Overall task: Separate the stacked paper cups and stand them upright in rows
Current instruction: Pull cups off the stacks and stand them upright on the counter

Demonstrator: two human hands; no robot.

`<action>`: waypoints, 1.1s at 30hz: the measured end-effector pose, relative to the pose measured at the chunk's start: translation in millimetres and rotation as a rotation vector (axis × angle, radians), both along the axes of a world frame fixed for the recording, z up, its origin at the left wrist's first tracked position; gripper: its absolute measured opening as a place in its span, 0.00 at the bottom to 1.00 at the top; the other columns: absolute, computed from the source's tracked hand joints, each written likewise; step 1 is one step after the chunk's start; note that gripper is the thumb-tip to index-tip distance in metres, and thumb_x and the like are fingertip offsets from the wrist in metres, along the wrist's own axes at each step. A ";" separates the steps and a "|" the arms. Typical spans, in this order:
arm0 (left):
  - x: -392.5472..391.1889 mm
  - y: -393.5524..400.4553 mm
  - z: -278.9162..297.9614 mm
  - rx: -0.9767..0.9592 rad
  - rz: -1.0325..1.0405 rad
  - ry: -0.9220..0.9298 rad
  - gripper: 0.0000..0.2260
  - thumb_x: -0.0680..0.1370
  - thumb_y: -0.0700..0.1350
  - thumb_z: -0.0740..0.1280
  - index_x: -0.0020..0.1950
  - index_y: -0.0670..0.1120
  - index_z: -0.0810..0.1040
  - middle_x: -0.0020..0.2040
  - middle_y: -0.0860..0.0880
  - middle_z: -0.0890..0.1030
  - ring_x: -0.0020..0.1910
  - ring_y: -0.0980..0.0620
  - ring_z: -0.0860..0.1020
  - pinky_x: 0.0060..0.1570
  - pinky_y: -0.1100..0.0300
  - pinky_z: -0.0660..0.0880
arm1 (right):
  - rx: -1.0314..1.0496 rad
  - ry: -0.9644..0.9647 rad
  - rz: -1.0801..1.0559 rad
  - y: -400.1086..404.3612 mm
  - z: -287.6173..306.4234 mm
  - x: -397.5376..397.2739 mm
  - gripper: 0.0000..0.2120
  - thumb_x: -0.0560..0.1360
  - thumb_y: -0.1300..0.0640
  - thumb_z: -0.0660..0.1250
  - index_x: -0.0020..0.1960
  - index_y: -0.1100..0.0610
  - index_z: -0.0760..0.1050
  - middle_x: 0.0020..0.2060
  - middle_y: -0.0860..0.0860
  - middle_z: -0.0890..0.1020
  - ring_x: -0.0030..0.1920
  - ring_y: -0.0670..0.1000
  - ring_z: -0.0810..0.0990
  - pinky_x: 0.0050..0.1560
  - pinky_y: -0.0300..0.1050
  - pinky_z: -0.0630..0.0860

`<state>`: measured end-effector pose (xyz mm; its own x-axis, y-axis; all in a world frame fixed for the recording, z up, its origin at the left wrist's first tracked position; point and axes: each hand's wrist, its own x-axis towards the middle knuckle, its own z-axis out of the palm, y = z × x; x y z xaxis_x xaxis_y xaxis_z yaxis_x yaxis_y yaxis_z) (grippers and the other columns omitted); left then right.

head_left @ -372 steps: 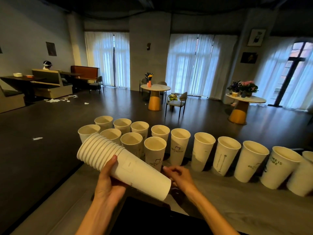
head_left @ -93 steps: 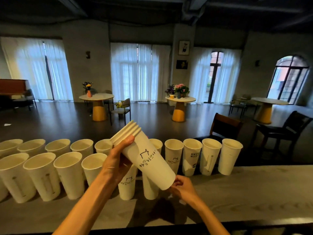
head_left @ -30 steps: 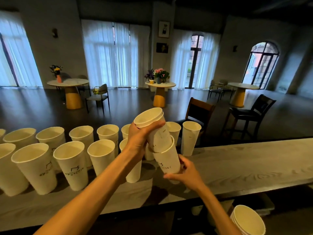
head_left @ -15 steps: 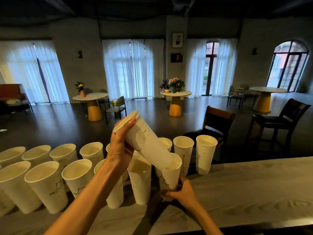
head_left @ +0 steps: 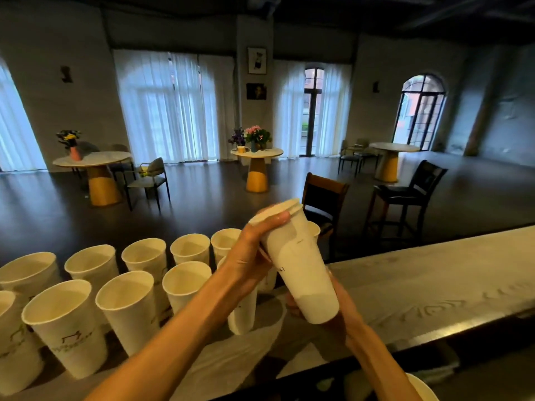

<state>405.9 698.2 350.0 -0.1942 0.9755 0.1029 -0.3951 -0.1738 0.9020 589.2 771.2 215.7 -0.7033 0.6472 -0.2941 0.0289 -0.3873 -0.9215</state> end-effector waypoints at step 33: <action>55.0 44.7 -118.9 0.078 0.578 0.435 0.41 0.65 0.41 0.82 0.68 0.58 0.61 0.63 0.61 0.73 0.59 0.74 0.72 0.54 0.78 0.71 | 0.380 -0.104 -0.641 67.0 -54.6 -0.6 0.39 0.60 0.67 0.81 0.67 0.56 0.68 0.63 0.57 0.77 0.60 0.56 0.77 0.58 0.55 0.78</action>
<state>460.9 742.9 231.1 -0.6018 0.7162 0.3534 0.1709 -0.3168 0.9330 588.6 838.2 161.1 -0.1359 0.9906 -0.0130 -0.0010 -0.0133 -0.9999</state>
